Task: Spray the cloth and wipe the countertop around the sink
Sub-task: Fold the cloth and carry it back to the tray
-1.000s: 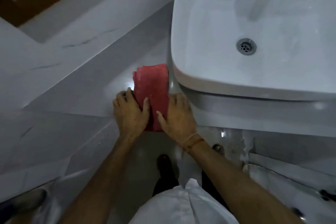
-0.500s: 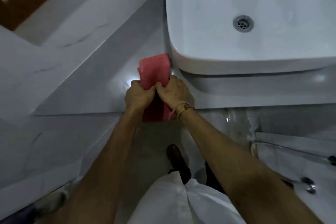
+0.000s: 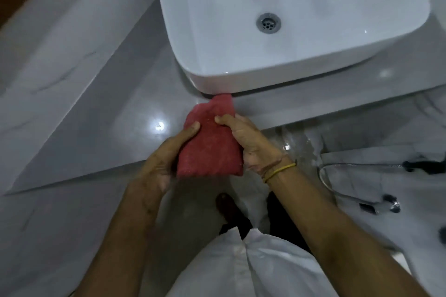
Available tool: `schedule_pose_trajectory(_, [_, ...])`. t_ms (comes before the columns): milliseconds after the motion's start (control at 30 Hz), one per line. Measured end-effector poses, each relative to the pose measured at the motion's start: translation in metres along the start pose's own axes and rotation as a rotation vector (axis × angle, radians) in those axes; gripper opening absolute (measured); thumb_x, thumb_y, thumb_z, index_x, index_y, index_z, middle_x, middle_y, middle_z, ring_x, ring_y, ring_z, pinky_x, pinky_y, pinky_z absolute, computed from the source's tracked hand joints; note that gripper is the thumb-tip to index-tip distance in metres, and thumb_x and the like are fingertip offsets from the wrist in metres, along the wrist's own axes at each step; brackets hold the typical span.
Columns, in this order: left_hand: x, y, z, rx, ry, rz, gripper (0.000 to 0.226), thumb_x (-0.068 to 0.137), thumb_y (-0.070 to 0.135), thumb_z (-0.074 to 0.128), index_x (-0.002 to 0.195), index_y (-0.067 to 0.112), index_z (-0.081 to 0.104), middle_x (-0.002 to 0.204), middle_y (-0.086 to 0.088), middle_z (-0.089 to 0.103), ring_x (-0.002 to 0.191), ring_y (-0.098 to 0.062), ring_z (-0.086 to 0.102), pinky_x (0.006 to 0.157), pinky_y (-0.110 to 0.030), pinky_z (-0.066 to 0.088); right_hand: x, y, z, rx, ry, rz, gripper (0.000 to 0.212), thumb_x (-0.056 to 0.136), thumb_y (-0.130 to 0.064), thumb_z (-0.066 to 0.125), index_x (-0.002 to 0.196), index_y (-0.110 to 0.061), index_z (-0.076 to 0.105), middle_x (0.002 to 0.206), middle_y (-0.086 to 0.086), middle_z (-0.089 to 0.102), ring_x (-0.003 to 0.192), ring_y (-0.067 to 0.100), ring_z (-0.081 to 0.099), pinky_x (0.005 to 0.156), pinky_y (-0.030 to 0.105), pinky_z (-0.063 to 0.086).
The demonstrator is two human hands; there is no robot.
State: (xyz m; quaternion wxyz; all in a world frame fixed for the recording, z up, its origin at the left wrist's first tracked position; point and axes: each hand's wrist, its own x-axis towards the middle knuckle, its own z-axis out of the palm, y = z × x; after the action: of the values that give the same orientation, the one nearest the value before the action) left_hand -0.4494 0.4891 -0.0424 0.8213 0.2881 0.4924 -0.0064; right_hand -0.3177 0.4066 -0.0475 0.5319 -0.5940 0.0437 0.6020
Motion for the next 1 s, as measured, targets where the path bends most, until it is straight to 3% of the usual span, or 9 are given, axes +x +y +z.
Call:
schedule_pose_trajectory(100, [-0.007, -0.001, 0.035, 0.151, -0.090, 0.014, 0.050, 0.070, 0.031, 0.070, 0.113, 0.005, 0.067, 0.110, -0.016, 0.073, 0.100, -0.028, 0.071, 0.086, -0.041, 0.058, -0.031, -0.004, -0.037, 0.153, 0.063, -0.023, 0.009, 0.090, -0.019, 0.059, 0.095, -0.018, 0.066, 0.088, 0.008, 0.070, 0.078, 0.022, 0.067, 0.075, 0.038, 0.057])
schedule_pose_trajectory(167, [-0.005, 0.001, 0.067, 0.276, -0.165, 0.026, 0.050, 0.073, 0.029, 0.069, 0.115, 0.002, 0.067, 0.115, -0.018, 0.070, 0.107, -0.031, 0.068, 0.092, -0.044, 0.055, -0.054, -0.007, -0.066, 0.263, 0.130, -0.042, 0.007, 0.089, -0.021, 0.060, 0.093, -0.020, 0.066, 0.087, 0.007, 0.070, 0.079, 0.023, 0.066, 0.076, 0.040, 0.056])
schedule_pose_trajectory(300, [0.001, -0.007, 0.138, 0.417, -0.276, -0.033, 0.031, 0.072, 0.040, 0.069, 0.090, 0.017, 0.080, 0.101, -0.008, 0.076, 0.090, -0.021, 0.074, 0.067, -0.035, 0.061, -0.104, -0.005, -0.120, 0.460, 0.238, -0.091, 0.034, 0.089, -0.022, 0.057, 0.121, -0.013, 0.060, 0.105, 0.012, 0.068, 0.092, 0.028, 0.064, 0.086, 0.041, 0.053])
schedule_pose_trajectory(433, [0.001, -0.036, 0.221, 0.487, -0.475, -0.189, 0.023, 0.078, 0.029, 0.063, 0.085, 0.015, 0.080, 0.093, -0.008, 0.078, 0.081, -0.017, 0.075, 0.064, -0.033, 0.060, -0.161, 0.009, -0.181, 0.674, 0.323, -0.204, 0.032, 0.088, -0.020, 0.057, 0.119, -0.013, 0.061, 0.090, 0.007, 0.076, 0.079, 0.022, 0.072, 0.072, 0.037, 0.061])
schedule_pose_trajectory(533, [-0.011, -0.072, 0.284, 0.683, -0.602, -0.236, 0.026, 0.076, 0.028, 0.065, 0.093, 0.014, 0.078, 0.094, -0.006, 0.078, 0.079, -0.015, 0.075, 0.062, -0.030, 0.060, -0.205, 0.030, -0.226, 0.814, 0.440, -0.311, 0.035, 0.086, -0.022, 0.058, 0.120, -0.013, 0.061, 0.107, 0.010, 0.073, 0.098, 0.026, 0.069, 0.088, 0.043, 0.057])
schedule_pose_trajectory(633, [-0.027, -0.118, 0.342, 0.896, -0.748, -0.216, 0.035, 0.076, 0.025, 0.066, 0.110, 0.017, 0.070, 0.098, -0.001, 0.077, 0.082, -0.012, 0.074, 0.059, -0.024, 0.058, -0.250, 0.058, -0.270, 0.923, 0.562, -0.370, 0.025, 0.086, -0.024, 0.060, 0.110, -0.017, 0.066, 0.084, 0.005, 0.077, 0.075, 0.021, 0.072, 0.068, 0.034, 0.061])
schedule_pose_trajectory(700, [-0.036, -0.143, 0.371, 0.993, -0.816, -0.211, 0.043, 0.076, 0.023, 0.068, 0.119, 0.020, 0.065, 0.107, -0.003, 0.075, 0.092, -0.016, 0.073, 0.066, -0.027, 0.060, -0.273, 0.073, -0.293, 0.981, 0.630, -0.374, 0.026, 0.085, -0.026, 0.061, 0.110, -0.018, 0.066, 0.086, 0.006, 0.076, 0.076, 0.023, 0.071, 0.065, 0.034, 0.060])
schedule_pose_trajectory(833, [-0.050, -0.197, 0.422, 1.095, -0.847, -0.239, 0.057, 0.067, 0.021, 0.074, 0.123, 0.024, 0.062, 0.112, -0.004, 0.074, 0.100, -0.021, 0.071, 0.084, -0.037, 0.059, -0.315, 0.098, -0.339, 1.066, 0.678, -0.411, 0.035, 0.081, -0.028, 0.065, 0.114, -0.015, 0.067, 0.106, 0.012, 0.074, 0.093, 0.030, 0.070, 0.075, 0.040, 0.058])
schedule_pose_trajectory(1000, [-0.047, -0.245, 0.487, 1.105, -0.835, -0.223, 0.054, 0.071, 0.015, 0.073, 0.124, 0.022, 0.062, 0.116, -0.011, 0.071, 0.107, -0.032, 0.067, 0.095, -0.050, 0.051, -0.351, 0.099, -0.403, 1.018, 0.714, -0.486, 0.030, 0.083, -0.022, 0.062, 0.111, -0.014, 0.068, 0.100, 0.007, 0.076, 0.085, 0.022, 0.073, 0.065, 0.033, 0.060])
